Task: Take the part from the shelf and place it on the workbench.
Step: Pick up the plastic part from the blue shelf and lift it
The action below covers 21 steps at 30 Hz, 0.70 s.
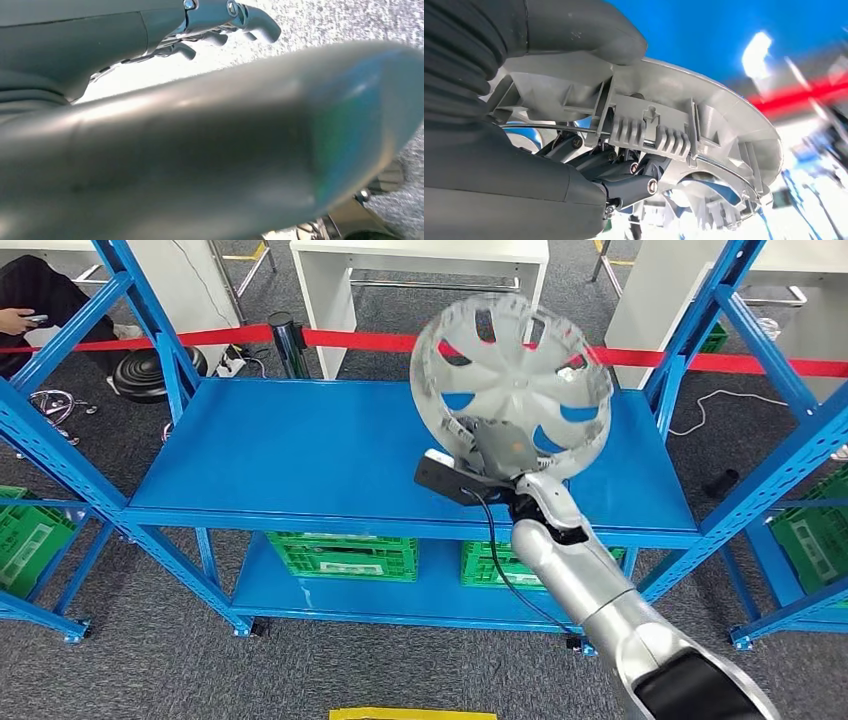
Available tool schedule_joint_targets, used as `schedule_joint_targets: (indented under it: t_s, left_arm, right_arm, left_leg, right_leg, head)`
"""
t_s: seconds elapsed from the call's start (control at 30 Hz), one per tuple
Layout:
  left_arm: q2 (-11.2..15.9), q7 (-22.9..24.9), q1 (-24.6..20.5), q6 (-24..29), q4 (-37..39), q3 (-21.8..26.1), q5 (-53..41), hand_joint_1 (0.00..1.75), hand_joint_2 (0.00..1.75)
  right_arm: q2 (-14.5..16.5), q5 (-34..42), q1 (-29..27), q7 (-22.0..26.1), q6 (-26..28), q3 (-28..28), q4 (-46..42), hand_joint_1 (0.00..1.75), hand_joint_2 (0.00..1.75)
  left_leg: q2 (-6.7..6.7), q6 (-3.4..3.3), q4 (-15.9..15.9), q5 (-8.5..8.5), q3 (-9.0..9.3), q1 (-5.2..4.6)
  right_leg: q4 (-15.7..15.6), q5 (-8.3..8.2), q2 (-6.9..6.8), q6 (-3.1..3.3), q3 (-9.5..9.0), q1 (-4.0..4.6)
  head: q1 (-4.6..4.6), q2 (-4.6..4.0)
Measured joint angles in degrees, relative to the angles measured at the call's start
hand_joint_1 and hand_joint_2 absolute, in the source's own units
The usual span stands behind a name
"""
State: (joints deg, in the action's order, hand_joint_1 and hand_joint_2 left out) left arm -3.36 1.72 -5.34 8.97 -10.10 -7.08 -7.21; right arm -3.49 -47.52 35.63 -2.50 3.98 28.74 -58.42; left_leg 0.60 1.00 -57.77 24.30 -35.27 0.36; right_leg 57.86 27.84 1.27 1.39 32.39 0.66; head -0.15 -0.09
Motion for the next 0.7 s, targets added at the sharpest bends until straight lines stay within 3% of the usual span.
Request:
schedule_joint_targets:
  t_s: [0.13, 0.7]
  left_arm:
    - [-0.2, -0.1, -0.1, 0.2, 0.0, 0.0, 0.0, 0.00, 1.75]
    - [-0.4, -1.5, 0.0, 0.0, 0.0, 0.0, 0.0, 0.00, 1.75]
  right_arm:
    - [1.0, -0.5, 2.8, -0.8, -0.9, 1.3, -4.1, 1.75, 1.75]
    - [2.0, -1.9, 4.4, -0.7, 1.2, 6.2, -12.1, 1.75, 1.75]
  left_leg:
    - [0.00, 0.01, 0.0, 0.00, 0.00, 0.01]
    - [0.08, 0.01, 0.0, 0.00, -0.02, 0.01]
  right_leg:
    - [0.0, 0.02, 0.00, 0.02, -0.01, 0.02]
    - [0.0, 0.03, -0.05, 0.03, 0.01, -0.01]
  head:
    - [0.00, 0.00]
    - [0.00, 0.00]
